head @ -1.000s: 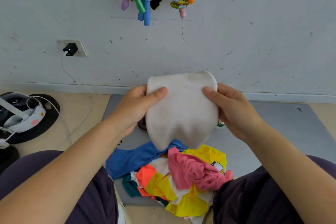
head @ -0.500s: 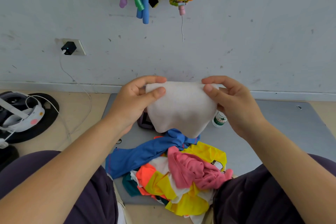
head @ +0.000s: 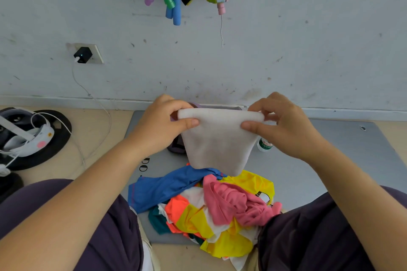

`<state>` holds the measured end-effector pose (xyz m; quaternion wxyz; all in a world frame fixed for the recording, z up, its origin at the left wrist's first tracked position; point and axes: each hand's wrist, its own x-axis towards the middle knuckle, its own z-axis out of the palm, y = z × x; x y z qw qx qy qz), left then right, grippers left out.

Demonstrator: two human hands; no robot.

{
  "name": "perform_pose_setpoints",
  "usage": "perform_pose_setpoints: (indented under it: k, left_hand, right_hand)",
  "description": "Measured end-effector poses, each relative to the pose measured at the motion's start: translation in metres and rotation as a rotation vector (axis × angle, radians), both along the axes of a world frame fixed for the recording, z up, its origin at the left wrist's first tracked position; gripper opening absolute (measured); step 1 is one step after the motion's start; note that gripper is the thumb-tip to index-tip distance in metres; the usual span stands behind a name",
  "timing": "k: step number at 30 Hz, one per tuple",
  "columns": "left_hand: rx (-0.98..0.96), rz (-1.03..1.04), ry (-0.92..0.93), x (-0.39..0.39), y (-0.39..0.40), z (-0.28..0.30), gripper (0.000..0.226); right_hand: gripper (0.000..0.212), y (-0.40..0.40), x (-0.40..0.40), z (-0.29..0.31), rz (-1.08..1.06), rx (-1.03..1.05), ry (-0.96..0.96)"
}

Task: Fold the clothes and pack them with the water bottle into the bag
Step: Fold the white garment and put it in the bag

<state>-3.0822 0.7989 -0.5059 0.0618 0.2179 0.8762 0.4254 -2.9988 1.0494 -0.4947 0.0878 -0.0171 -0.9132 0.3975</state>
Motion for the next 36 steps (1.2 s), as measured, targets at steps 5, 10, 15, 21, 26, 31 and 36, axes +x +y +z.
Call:
perform_pose_setpoints:
  k: [5, 10, 15, 21, 26, 31, 36]
  left_hand:
    - [0.438, -0.074, -0.487, 0.004, 0.000, 0.007, 0.033]
    - [0.642, -0.187, -0.797, 0.012, 0.000, 0.013, 0.037]
    - [0.565, -0.292, -0.914, 0.020, 0.004, 0.008, 0.045]
    - [0.723, -0.105, -0.880, 0.011, 0.004, 0.005, 0.039]
    - [0.441, 0.237, -0.557, 0.006, 0.008, -0.004, 0.036]
    - [0.603, -0.093, -0.556, 0.008, 0.007, -0.005, 0.050]
    - [0.298, -0.082, -0.274, 0.011, 0.009, -0.011, 0.061]
  right_hand:
    - [0.017, -0.003, 0.004, 0.005, 0.141, -0.523, -0.129]
    - [0.015, -0.011, 0.004, 0.006, 0.102, -0.667, -0.083]
    - [0.035, -0.013, 0.004, 0.007, 0.052, -0.918, -0.123]
    - [0.080, -0.016, 0.004, -0.001, 0.102, -0.721, -0.313]
    - [0.061, -0.012, 0.001, -0.005, -0.028, -0.706, -0.282]
    - [0.021, -0.009, -0.002, -0.006, -0.045, -0.760, -0.238]
    - [0.063, -0.006, -0.002, -0.009, 0.092, -0.554, -0.355]
